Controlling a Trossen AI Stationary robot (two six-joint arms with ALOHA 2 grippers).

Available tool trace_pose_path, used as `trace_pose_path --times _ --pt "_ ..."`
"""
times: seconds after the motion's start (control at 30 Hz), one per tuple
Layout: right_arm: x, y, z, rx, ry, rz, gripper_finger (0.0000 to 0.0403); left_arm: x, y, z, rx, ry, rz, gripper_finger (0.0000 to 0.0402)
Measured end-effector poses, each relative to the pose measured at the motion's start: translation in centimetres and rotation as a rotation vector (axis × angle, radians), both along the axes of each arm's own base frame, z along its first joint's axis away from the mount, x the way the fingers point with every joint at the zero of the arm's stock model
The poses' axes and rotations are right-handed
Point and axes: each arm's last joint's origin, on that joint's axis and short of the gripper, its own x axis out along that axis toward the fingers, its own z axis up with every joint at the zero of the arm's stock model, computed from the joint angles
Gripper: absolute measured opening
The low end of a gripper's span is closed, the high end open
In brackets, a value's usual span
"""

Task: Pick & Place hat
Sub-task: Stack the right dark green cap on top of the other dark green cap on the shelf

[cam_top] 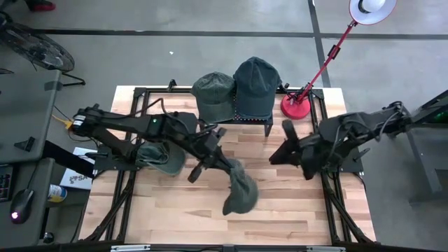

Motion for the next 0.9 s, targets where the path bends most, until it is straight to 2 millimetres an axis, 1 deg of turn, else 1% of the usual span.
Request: trace_pose_path --times 0.1,0.23,0.37,0.5,0.6,0.7,0.9 --pt "1.2 0.9 -0.4 -0.096 -0.040 0.032 0.0057 0.5 -0.1 -0.3 -0.003 -0.004 0.006 0.0000" --pt "2.6 1.7 -0.8 -0.187 -0.078 0.037 0.0086 0.6 -0.1 -0.5 -0.013 0.014 0.014 0.0000" --pt "3.9 2.1 -1.3 -0.242 -0.104 0.013 0.0133 0.6 0.0 -0.4 -0.008 0.014 0.037 0.0000" --pt "5.3 2.4 -1.6 -0.356 -0.156 -0.050 0.0184 0.6 0.0 -0.4 -0.008 0.013 0.037 0.0000" --pt "6.3 2.7 -1.7 -0.436 -0.203 -0.078 0.0210 0.6 0.0 -0.4 -0.008 0.014 0.037 0.0000" --pt "7.1 3.0 -1.8 -0.503 -0.247 -0.065 0.0219 0.6 0.0 -0.4 -0.008 0.014 0.038 0.0000" --pt "8.1 3.4 -2.3 -0.585 -0.272 -0.042 0.0213 0.6 0.0 -0.5 -0.027 0.024 0.042 0.0000"
